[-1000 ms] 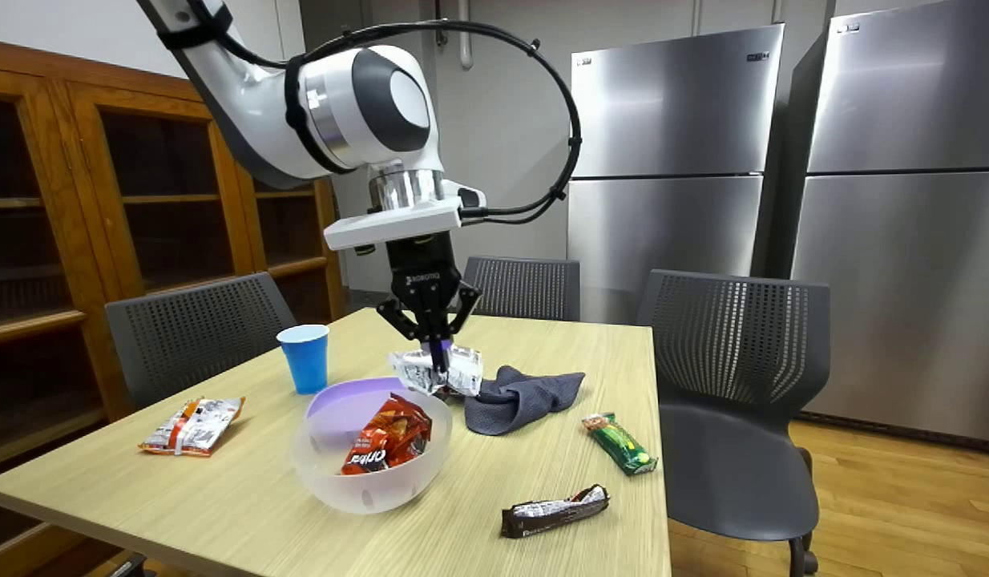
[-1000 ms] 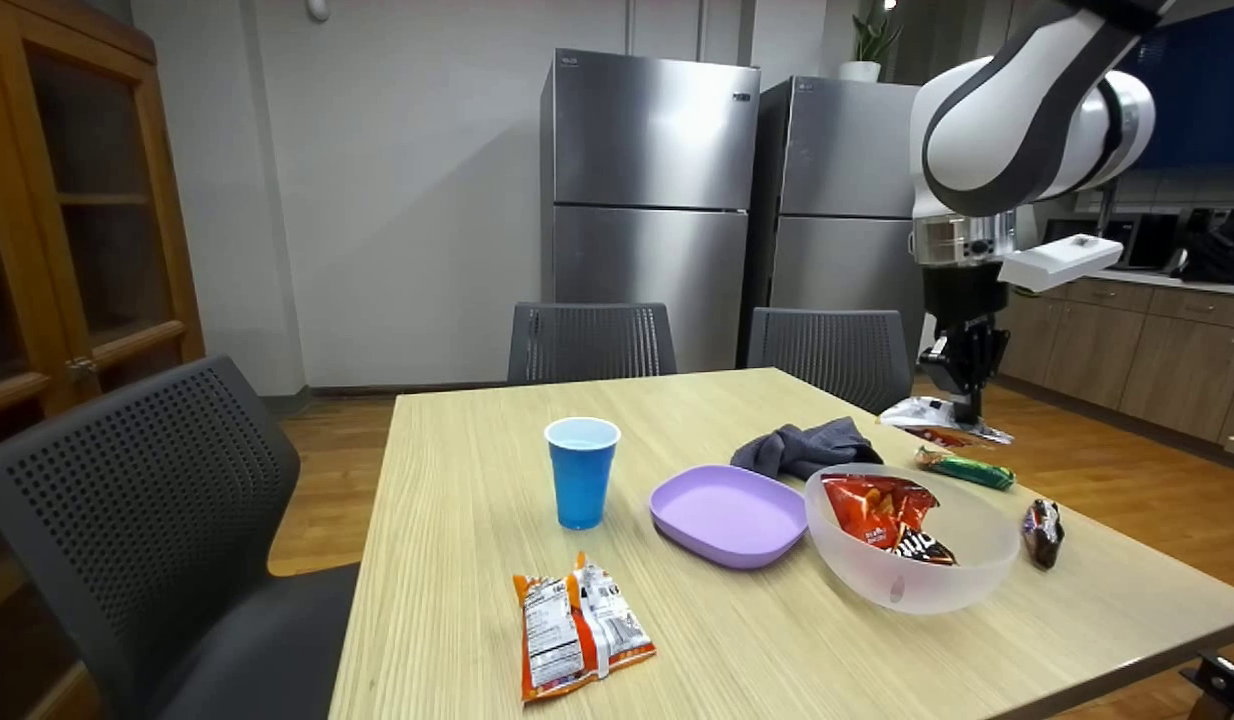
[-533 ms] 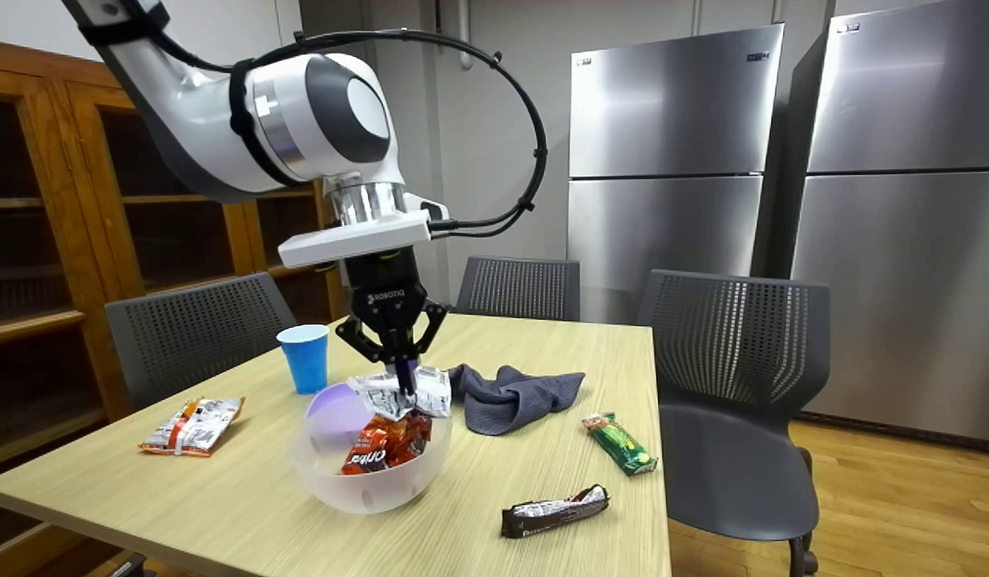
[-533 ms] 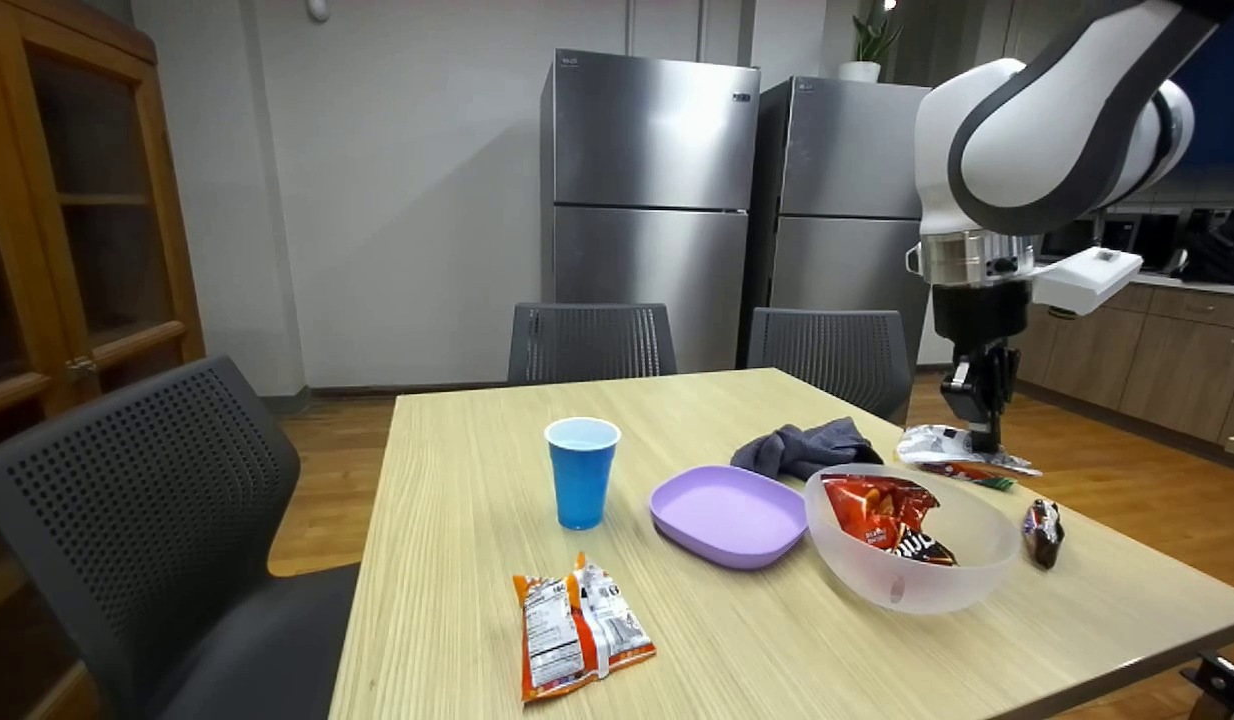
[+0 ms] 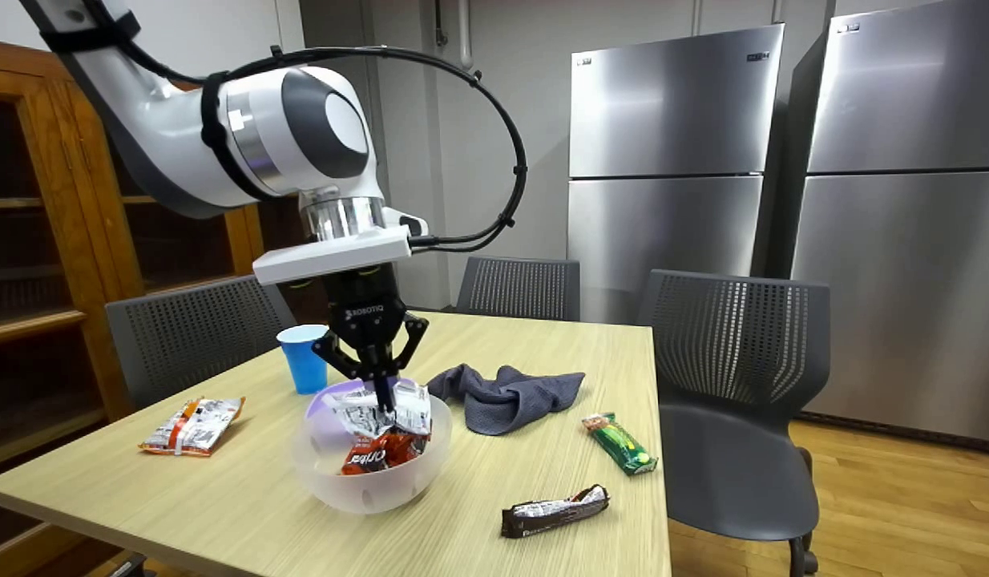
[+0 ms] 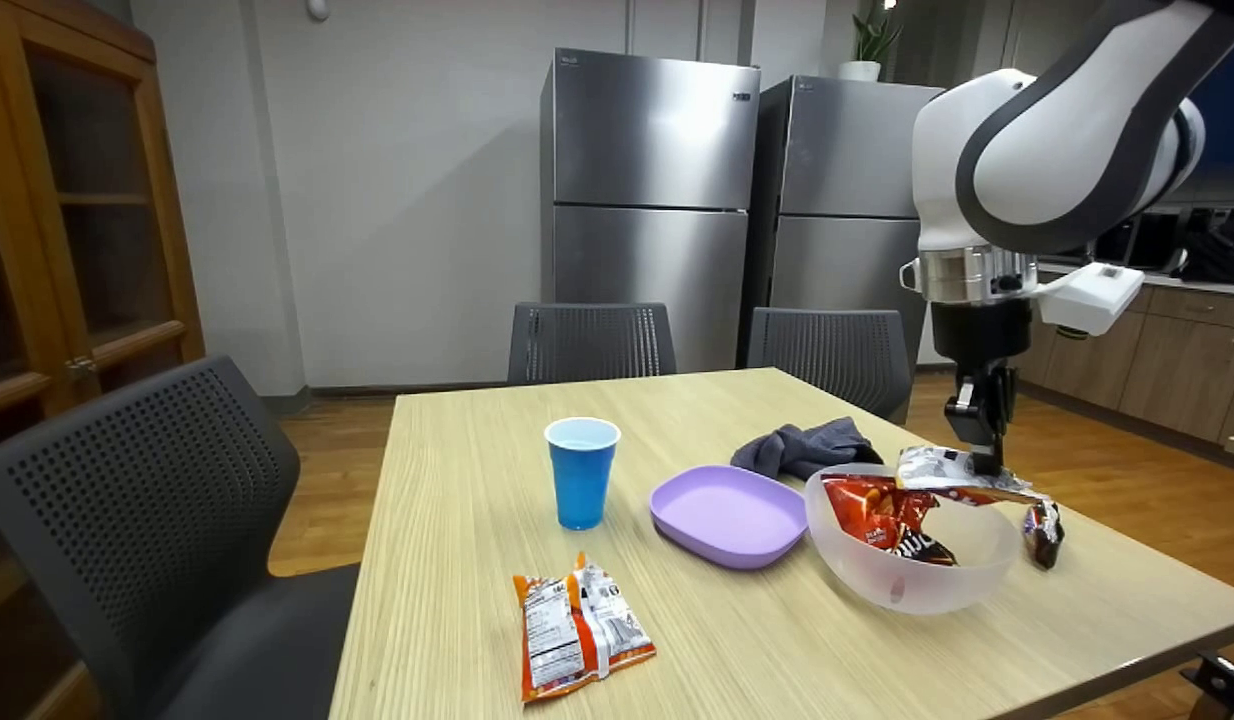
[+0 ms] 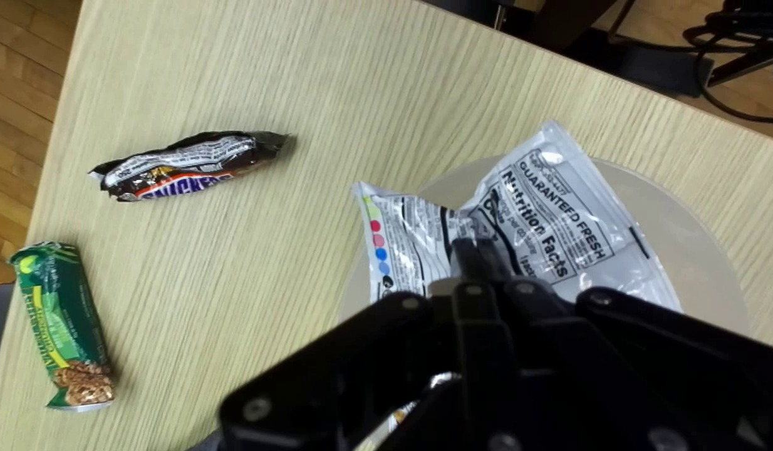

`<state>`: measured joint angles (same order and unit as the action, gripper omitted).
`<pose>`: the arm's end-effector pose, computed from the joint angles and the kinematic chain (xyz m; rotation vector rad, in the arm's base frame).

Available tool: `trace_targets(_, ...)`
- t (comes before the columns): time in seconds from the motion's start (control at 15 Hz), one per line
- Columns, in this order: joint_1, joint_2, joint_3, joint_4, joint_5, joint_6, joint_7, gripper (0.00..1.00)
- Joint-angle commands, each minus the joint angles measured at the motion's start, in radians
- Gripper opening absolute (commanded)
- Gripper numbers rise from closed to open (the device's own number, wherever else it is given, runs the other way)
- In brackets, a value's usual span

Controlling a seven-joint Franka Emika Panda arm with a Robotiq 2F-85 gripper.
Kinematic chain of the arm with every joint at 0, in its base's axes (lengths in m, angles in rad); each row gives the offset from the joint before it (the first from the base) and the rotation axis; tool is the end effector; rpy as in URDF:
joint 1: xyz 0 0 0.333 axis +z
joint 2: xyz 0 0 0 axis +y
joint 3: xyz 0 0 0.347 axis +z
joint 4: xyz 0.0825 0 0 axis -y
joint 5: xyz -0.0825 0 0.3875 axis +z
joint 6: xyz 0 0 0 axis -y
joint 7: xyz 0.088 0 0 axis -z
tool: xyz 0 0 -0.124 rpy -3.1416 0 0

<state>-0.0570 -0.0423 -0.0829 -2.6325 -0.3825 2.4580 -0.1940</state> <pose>0.4080 -0.0610 0.2621 2.8895 0.5380 -0.2422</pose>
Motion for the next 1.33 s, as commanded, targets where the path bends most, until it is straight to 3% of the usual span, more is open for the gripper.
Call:
trace_targets(0.0, 0.000, -0.017, 0.012, -0.014, -0.009, 0.009, -0.006, 0.00)
trace_targets(0.07, 0.001, -0.016, 0.012, -0.013, -0.011, 0.009, -0.004, 0.00)
trace_targets(0.13, 0.000, -0.015, 0.012, -0.012, -0.015, 0.008, -0.001, 0.26)
trace_targets(0.2, -0.001, -0.013, 0.012, -0.011, -0.017, 0.007, 0.003, 0.27)
trace_targets(0.33, -0.002, -0.008, 0.011, -0.005, -0.017, 0.007, 0.006, 0.40)
trace_targets(0.8, -0.020, 0.011, -0.009, 0.041, 0.005, -0.023, -0.001, 0.94)
trace_targets(0.93, -0.033, 0.015, -0.025, 0.060, 0.019, -0.030, 0.002, 1.00)
trace_targets(1.27, -0.070, 0.070, -0.065, 0.146, 0.056, -0.071, 0.119, 1.00)
